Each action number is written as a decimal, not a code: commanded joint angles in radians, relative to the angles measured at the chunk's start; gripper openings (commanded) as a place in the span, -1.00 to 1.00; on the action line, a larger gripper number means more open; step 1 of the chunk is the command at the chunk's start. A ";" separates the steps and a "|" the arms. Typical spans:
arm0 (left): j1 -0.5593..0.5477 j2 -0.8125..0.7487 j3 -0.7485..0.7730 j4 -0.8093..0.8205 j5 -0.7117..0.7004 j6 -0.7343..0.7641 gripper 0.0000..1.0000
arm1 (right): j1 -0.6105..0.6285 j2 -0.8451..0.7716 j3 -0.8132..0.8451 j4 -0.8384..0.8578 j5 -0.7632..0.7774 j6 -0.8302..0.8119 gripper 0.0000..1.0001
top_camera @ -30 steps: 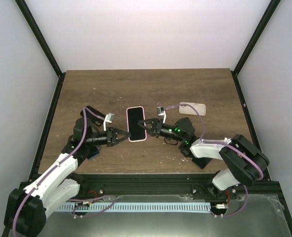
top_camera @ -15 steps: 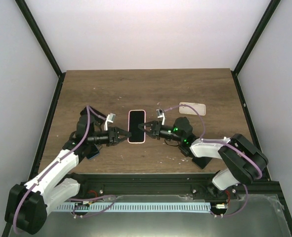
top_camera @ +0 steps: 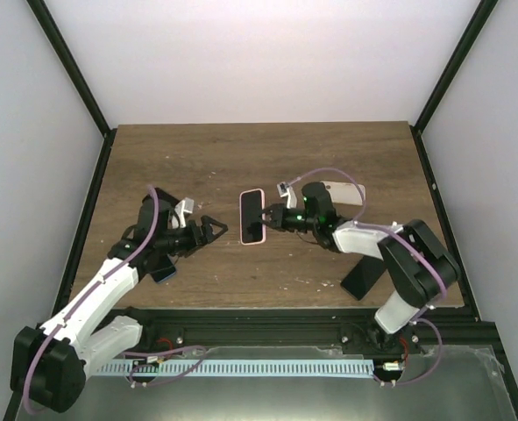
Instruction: Put the phone into the phone case
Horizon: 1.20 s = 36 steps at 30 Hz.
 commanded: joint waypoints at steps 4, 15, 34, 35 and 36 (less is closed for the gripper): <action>0.087 0.009 -0.005 -0.211 -0.349 0.004 1.00 | -0.086 0.203 0.216 -0.175 -0.109 -0.197 -0.64; 0.176 -0.014 -0.037 -0.164 -0.300 -0.007 1.00 | -0.160 0.375 0.340 -0.289 -0.141 -0.268 -0.30; 0.176 0.026 0.113 -0.225 -0.168 0.167 1.00 | -0.172 -0.109 0.157 -0.659 0.230 -0.338 1.00; 0.176 0.025 0.124 -0.232 -0.163 0.178 1.00 | -0.172 -0.150 0.144 -0.683 0.259 -0.327 1.00; 0.175 0.023 0.135 -0.242 -0.163 0.192 1.00 | -0.172 -0.187 0.137 -0.712 0.299 -0.306 1.00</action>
